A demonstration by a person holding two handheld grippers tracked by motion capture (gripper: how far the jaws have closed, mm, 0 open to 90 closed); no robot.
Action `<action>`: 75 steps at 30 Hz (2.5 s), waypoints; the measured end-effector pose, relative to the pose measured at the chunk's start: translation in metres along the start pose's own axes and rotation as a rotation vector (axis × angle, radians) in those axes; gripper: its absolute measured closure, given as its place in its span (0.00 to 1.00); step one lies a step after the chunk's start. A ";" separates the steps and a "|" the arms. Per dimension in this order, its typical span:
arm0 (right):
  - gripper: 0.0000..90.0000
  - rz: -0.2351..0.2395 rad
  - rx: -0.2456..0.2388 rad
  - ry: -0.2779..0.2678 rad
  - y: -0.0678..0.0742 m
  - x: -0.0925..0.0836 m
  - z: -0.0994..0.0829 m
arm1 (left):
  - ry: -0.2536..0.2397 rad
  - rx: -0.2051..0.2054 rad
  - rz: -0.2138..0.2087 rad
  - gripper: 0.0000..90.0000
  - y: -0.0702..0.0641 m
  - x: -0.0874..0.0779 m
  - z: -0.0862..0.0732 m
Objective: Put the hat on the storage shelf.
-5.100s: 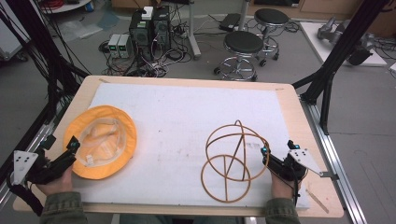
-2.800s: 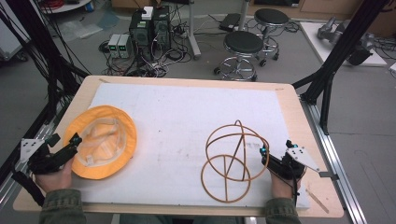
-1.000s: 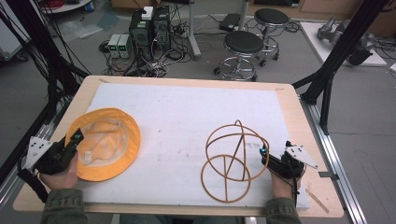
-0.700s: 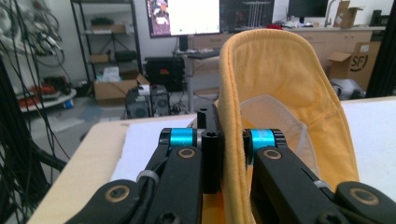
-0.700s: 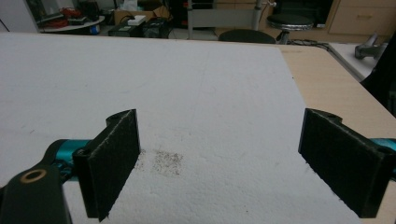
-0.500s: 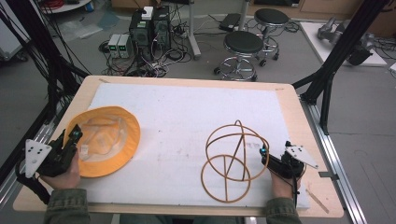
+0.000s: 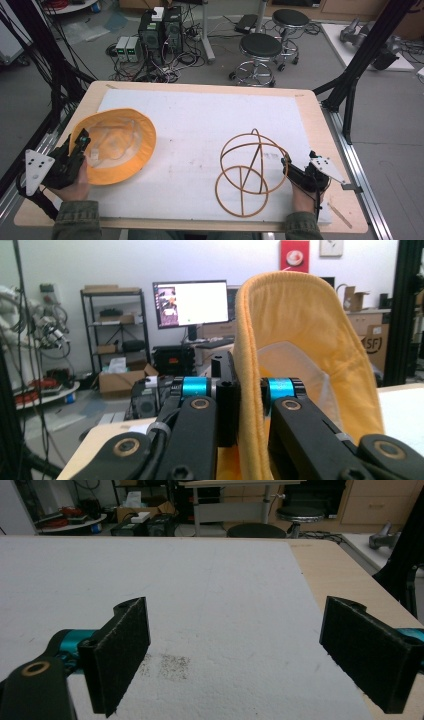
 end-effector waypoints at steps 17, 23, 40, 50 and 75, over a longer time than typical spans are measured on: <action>0.13 -0.004 0.024 0.003 -0.002 0.001 0.000 | -0.132 0.012 -0.021 0.97 -0.025 0.015 0.045; 0.13 -0.001 0.019 0.002 -0.002 0.001 0.000 | -0.172 -0.016 -0.065 0.97 -0.038 0.021 0.056; 0.13 -0.006 0.024 0.003 -0.003 0.001 0.000 | -0.211 0.014 -0.118 0.97 -0.078 0.059 0.085; 0.13 -0.005 0.026 0.002 -0.003 0.001 0.000 | -0.257 0.004 -0.173 0.97 -0.102 0.068 0.106; 0.13 0.013 0.035 -0.020 0.000 0.000 0.003 | -0.266 0.110 -0.309 0.97 -0.191 0.121 0.155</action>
Point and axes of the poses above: each handheld gripper's, and its own axes: x roughly forward along the jaws, z roughly out of its top, y roughly to its left, the point moved 10 cm from there along x, roughly forward along the jaws, and after that the axes turned 11 degrees about x, right-handed, at the moved point
